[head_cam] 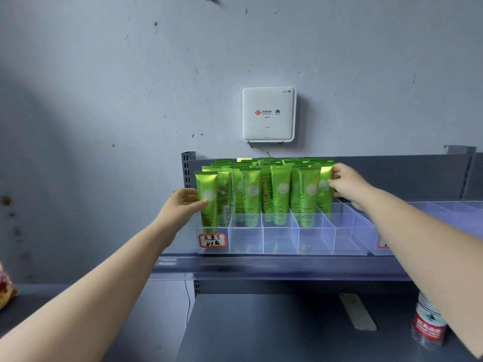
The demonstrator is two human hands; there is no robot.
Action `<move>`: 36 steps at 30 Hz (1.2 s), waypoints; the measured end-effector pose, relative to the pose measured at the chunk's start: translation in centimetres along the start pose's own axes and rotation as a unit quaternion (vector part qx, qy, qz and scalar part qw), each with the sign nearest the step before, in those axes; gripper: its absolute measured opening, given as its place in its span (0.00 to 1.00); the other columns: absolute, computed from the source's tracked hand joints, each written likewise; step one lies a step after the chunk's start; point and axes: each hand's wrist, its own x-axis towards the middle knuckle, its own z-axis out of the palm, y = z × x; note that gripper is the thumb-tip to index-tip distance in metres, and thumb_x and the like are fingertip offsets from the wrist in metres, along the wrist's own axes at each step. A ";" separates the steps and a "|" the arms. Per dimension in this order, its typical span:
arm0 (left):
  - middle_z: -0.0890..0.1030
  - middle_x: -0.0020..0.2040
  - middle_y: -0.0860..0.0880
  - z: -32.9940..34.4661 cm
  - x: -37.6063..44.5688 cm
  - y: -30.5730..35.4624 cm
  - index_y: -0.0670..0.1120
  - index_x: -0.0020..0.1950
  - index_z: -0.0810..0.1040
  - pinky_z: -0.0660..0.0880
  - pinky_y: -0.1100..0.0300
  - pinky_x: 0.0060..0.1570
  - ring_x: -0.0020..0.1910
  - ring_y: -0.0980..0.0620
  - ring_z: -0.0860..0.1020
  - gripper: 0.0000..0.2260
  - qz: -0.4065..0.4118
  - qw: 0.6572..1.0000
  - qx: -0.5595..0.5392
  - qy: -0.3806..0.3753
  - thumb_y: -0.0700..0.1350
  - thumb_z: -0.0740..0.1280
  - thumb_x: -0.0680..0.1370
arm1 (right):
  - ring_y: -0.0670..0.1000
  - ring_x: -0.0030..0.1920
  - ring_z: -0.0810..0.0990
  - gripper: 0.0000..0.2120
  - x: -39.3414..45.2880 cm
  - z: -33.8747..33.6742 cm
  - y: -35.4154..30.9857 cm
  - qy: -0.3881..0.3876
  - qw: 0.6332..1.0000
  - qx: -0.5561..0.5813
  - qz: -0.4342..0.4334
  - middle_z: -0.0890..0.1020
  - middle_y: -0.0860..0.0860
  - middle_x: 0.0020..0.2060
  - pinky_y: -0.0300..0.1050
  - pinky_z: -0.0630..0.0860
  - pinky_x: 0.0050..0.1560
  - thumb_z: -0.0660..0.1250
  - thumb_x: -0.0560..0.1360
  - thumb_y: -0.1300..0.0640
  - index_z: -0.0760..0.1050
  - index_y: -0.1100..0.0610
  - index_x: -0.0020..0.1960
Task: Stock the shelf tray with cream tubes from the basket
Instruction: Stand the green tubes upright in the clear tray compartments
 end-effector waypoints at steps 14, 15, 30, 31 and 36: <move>0.72 0.65 0.44 4.9 -5.3 8.5 0.41 0.67 0.69 0.64 0.54 0.61 0.65 0.44 0.68 0.20 0.244 0.900 0.342 0.115 0.39 0.66 0.75 | 0.57 0.63 0.72 0.22 -3.1 -7.6 0.7 0.052 0.990 -0.128 -0.043 0.71 0.57 0.65 0.45 0.68 0.57 0.62 0.76 0.65 0.63 0.61 0.69; 0.73 0.64 0.44 6.1 -5.6 9.1 0.41 0.66 0.69 0.64 0.53 0.62 0.65 0.44 0.68 0.20 0.252 0.895 0.353 0.103 0.39 0.67 0.75 | 0.56 0.63 0.72 0.22 -3.7 -8.6 0.8 0.048 0.987 -0.144 -0.052 0.71 0.56 0.65 0.45 0.68 0.58 0.62 0.76 0.64 0.64 0.61 0.69; 0.68 0.70 0.49 33.8 -13.2 16.7 0.48 0.74 0.59 0.57 0.53 0.69 0.69 0.45 0.65 0.25 0.370 0.772 0.511 -0.083 0.52 0.59 0.78 | 0.55 0.66 0.67 0.20 -15.4 -26.8 7.8 0.031 0.806 -0.577 -0.127 0.69 0.51 0.65 0.52 0.64 0.63 0.59 0.77 0.52 0.64 0.55 0.68; 0.68 0.70 0.49 35.5 -14.0 17.2 0.48 0.74 0.59 0.57 0.54 0.69 0.69 0.45 0.65 0.25 0.381 0.768 0.506 -0.094 0.52 0.59 0.79 | 0.55 0.66 0.66 0.20 -16.2 -28.1 8.5 0.032 0.802 -0.584 -0.120 0.69 0.51 0.65 0.52 0.63 0.62 0.59 0.77 0.52 0.65 0.54 0.68; 0.67 0.70 0.49 44.2 -18.4 19.1 0.48 0.74 0.59 0.55 0.53 0.70 0.68 0.45 0.65 0.25 0.436 0.744 0.484 -0.147 0.53 0.58 0.78 | 0.55 0.68 0.64 0.24 -20.6 -35.1 12.6 0.029 0.788 -0.613 -0.044 0.67 0.51 0.67 0.54 0.61 0.65 0.59 0.77 0.48 0.62 0.53 0.71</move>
